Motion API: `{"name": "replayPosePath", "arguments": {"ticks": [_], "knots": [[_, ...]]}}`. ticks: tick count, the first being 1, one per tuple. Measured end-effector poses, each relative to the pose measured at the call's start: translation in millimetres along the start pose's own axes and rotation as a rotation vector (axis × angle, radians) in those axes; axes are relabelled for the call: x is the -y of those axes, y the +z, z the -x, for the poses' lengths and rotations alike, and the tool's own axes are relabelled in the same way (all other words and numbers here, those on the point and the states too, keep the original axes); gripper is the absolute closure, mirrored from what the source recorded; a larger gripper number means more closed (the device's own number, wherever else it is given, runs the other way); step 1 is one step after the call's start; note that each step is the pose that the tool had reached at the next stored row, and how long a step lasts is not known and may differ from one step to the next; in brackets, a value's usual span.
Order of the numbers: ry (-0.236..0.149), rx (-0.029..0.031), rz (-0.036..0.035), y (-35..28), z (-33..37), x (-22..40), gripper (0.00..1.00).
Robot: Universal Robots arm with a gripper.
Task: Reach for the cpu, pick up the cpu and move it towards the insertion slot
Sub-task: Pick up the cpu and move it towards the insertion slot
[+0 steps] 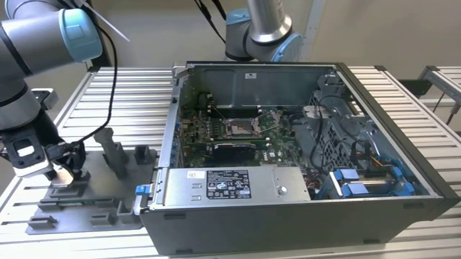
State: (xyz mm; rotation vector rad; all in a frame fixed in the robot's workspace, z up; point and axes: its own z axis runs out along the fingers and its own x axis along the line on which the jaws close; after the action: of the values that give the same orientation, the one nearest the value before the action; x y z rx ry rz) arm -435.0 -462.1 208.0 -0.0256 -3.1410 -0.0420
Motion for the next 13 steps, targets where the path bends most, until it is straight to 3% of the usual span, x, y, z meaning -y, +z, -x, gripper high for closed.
{"name": "replayPosePath", "arguments": {"ticks": [13], "knots": [[0.000, -0.0005, -0.0049, -17.1, 0.0, -0.4, 1.00]]}}
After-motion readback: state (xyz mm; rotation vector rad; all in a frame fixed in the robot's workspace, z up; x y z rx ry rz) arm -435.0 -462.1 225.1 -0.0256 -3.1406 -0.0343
